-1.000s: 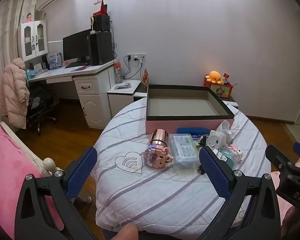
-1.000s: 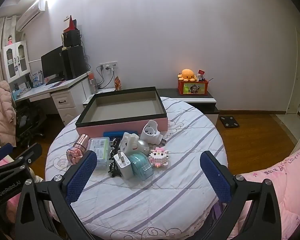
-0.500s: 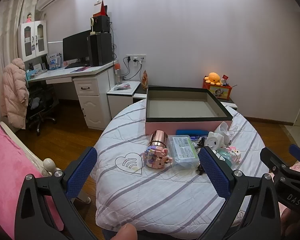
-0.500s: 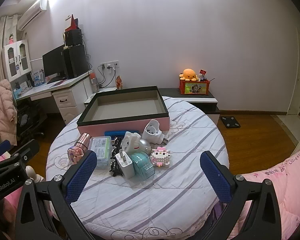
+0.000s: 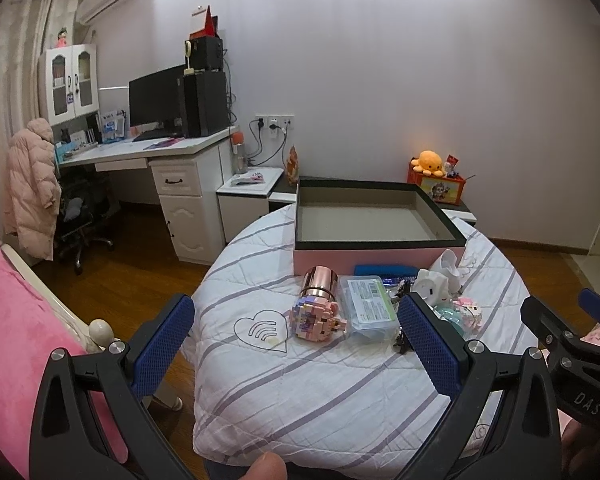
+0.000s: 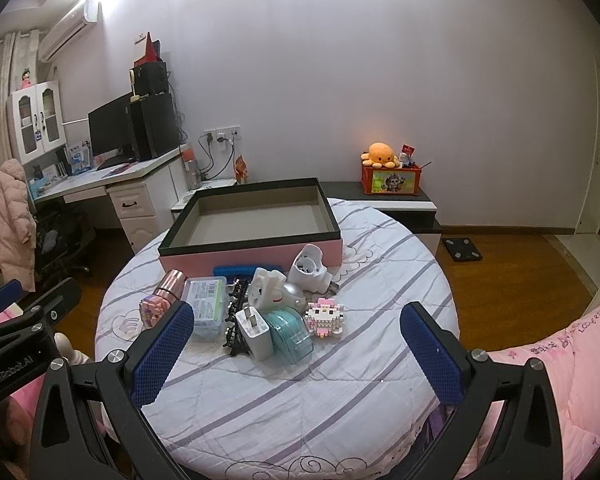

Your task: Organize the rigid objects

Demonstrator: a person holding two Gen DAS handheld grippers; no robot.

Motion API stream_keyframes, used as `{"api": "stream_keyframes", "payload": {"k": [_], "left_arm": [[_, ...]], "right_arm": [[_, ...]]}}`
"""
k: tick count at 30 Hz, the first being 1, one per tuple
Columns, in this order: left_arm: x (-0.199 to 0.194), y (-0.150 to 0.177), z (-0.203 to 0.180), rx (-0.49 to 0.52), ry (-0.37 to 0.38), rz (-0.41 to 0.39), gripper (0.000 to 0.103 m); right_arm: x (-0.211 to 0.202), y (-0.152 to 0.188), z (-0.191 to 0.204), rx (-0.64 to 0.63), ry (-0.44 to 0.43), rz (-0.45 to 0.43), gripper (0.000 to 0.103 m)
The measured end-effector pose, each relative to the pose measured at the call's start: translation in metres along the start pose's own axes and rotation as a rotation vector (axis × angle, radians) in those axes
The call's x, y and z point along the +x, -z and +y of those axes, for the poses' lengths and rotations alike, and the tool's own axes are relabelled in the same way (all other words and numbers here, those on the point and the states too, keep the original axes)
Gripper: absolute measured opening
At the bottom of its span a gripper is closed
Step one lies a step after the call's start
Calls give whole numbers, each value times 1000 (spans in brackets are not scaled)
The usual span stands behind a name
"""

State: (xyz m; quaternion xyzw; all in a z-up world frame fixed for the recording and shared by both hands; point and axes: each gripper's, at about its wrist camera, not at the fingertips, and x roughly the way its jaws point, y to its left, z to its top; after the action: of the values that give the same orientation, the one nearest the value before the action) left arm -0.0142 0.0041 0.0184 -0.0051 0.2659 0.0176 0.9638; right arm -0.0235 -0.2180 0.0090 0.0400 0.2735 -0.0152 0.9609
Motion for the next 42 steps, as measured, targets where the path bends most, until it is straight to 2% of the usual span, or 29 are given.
{"api": "stream_keyframes", "payload": {"k": [13,21,42], "left_arm": [[-14,-2,1,1,-9,-62,103],[-20,-4,2,-1,-11,-83,103],[-21,-4,3,0,-10,-82,103]], "right_arm": [[-17,-5,4,-10,5,-87,103],[-17,-4,5,-16,2,-83,103],[-15,-1,6,-17,-3,-77,103]]}}
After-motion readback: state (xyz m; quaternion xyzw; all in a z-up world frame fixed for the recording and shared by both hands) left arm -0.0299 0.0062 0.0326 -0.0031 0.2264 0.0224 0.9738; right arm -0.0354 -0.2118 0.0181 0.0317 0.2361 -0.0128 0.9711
